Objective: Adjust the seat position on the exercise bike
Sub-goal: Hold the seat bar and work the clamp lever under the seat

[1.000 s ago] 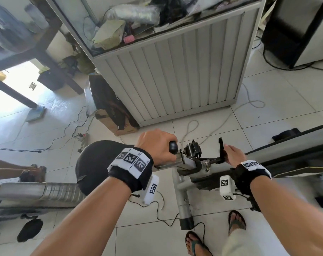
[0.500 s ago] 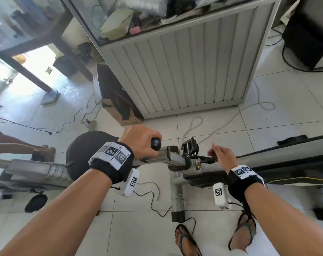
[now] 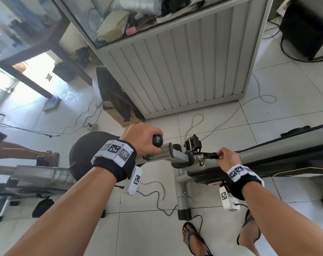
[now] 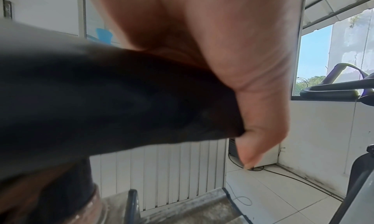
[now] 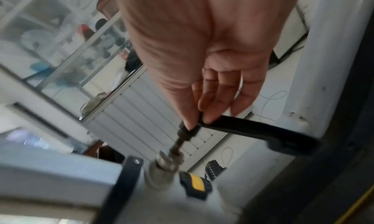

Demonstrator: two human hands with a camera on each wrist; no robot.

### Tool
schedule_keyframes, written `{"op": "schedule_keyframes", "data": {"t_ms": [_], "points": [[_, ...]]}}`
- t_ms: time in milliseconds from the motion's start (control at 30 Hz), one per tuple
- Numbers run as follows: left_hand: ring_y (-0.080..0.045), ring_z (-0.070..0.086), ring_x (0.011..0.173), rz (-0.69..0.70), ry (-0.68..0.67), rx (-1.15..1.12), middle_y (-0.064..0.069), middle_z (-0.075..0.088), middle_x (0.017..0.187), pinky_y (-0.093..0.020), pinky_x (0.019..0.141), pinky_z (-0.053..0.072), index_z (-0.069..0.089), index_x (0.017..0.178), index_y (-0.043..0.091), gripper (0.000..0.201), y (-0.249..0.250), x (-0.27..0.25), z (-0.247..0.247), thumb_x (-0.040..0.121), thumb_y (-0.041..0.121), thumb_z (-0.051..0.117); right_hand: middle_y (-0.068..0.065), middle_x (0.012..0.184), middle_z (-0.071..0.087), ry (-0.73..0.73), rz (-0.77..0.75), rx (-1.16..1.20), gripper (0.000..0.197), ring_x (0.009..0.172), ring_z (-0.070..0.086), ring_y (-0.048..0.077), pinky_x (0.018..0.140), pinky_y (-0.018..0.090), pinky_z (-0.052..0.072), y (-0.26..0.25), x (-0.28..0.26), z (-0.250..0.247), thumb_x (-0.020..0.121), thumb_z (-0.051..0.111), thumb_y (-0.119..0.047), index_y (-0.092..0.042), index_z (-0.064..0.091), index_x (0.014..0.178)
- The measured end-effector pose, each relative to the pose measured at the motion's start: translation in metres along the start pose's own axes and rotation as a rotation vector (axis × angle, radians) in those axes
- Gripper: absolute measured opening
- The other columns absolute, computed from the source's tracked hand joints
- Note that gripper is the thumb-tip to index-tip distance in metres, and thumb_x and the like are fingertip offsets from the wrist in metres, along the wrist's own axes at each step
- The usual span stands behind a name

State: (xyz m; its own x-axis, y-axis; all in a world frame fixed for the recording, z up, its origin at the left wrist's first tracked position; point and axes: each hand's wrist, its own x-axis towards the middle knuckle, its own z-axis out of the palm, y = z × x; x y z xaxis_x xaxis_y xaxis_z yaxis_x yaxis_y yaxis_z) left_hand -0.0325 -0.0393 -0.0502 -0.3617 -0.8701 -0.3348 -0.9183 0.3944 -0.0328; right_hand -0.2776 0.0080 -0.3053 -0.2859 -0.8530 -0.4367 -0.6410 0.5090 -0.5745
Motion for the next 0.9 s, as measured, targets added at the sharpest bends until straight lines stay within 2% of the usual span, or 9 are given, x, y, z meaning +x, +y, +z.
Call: {"op": "schedule_keyframes", "data": {"t_ms": [167,267,333,433,533,633,733,833,900], "points": [[-0.022,0.059,0.083,0.015,0.013,-0.021,0.004,0.067,0.083,-0.033,0.077,0.045,0.066,0.099,0.034,0.033,-0.002,0.001,0.003,0.067,0.041,0.071,0.006,0.08,0.064,0.071,-0.115,0.05,0.021,0.079,0.061,0.024,0.079,0.034,0.053,0.024,-0.005,0.007,0.081,0.068,-0.013,-0.007,0.063,0.101],[-0.022,0.059,0.083,0.027,0.019,-0.018,0.004,0.066,0.082,-0.035,0.079,0.048,0.066,0.098,0.034,0.033,-0.002,0.001,0.002,0.067,0.043,0.071,0.013,0.086,0.067,0.044,-0.1,0.054,0.023,0.079,0.066,0.028,0.08,0.041,0.057,0.031,-0.002,0.01,0.084,0.066,-0.019,-0.008,0.061,0.103],[-0.021,0.06,0.084,0.029,0.021,-0.018,0.004,0.066,0.083,-0.036,0.08,0.048,0.065,0.098,0.033,0.032,-0.003,0.001,0.003,0.068,0.043,0.071,0.018,0.087,0.068,0.068,-0.069,0.026,0.025,0.077,0.066,0.031,0.077,0.04,0.058,0.035,0.001,0.016,0.086,0.064,-0.021,-0.006,0.062,0.105],[-0.021,0.059,0.082,0.028,0.019,-0.015,0.006,0.064,0.08,-0.039,0.082,0.049,0.065,0.096,0.034,0.031,-0.002,0.002,0.002,0.066,0.044,0.071,0.021,0.106,0.069,0.023,0.076,-0.046,0.027,0.099,0.064,0.035,0.085,0.036,0.051,0.034,0.017,0.017,0.093,0.05,-0.018,-0.003,0.064,0.111],[-0.021,0.059,0.082,0.027,0.011,-0.008,0.005,0.066,0.082,-0.038,0.081,0.049,0.065,0.096,0.034,0.032,-0.003,0.003,0.004,0.066,0.044,0.071,0.019,0.118,0.065,0.023,0.135,0.298,0.033,0.11,0.06,0.036,0.087,0.033,0.046,0.009,0.043,0.008,0.089,0.048,-0.016,0.001,0.062,0.114],[-0.021,0.058,0.081,0.027,0.008,-0.001,0.006,0.064,0.08,-0.035,0.078,0.048,0.065,0.096,0.034,0.032,-0.003,0.004,0.003,0.066,0.045,0.071,0.014,0.113,0.066,0.123,0.131,0.631,0.033,0.101,0.061,0.03,0.089,0.035,0.048,-0.009,0.045,0.0,0.09,0.052,-0.021,-0.007,0.062,0.118],[-0.021,0.059,0.081,0.027,0.012,-0.01,0.008,0.061,0.077,-0.033,0.076,0.046,0.065,0.095,0.034,0.031,-0.004,0.003,0.002,0.066,0.044,0.071,0.017,0.111,0.067,0.086,0.024,0.861,0.029,0.098,0.064,0.027,0.087,0.036,0.052,-0.019,0.026,-0.006,0.093,0.05,-0.022,-0.01,0.062,0.117],[-0.021,0.059,0.082,0.03,0.017,-0.012,0.009,0.059,0.077,-0.031,0.074,0.042,0.065,0.095,0.035,0.031,-0.004,0.003,0.003,0.065,0.043,0.071,0.014,0.094,0.071,0.062,-0.067,0.867,0.028,0.091,0.064,0.021,0.082,0.028,0.049,-0.026,0.009,-0.013,0.093,0.052,-0.025,-0.005,0.069,0.105],[-0.021,0.059,0.081,0.033,0.023,-0.015,0.009,0.059,0.076,-0.03,0.072,0.041,0.065,0.094,0.035,0.031,-0.004,0.003,0.004,0.065,0.042,0.071,0.008,0.097,0.069,0.063,-0.095,0.776,0.023,0.092,0.062,0.019,0.085,0.029,0.05,-0.016,0.002,-0.014,0.086,0.063,-0.02,-0.006,0.069,0.104]]}}
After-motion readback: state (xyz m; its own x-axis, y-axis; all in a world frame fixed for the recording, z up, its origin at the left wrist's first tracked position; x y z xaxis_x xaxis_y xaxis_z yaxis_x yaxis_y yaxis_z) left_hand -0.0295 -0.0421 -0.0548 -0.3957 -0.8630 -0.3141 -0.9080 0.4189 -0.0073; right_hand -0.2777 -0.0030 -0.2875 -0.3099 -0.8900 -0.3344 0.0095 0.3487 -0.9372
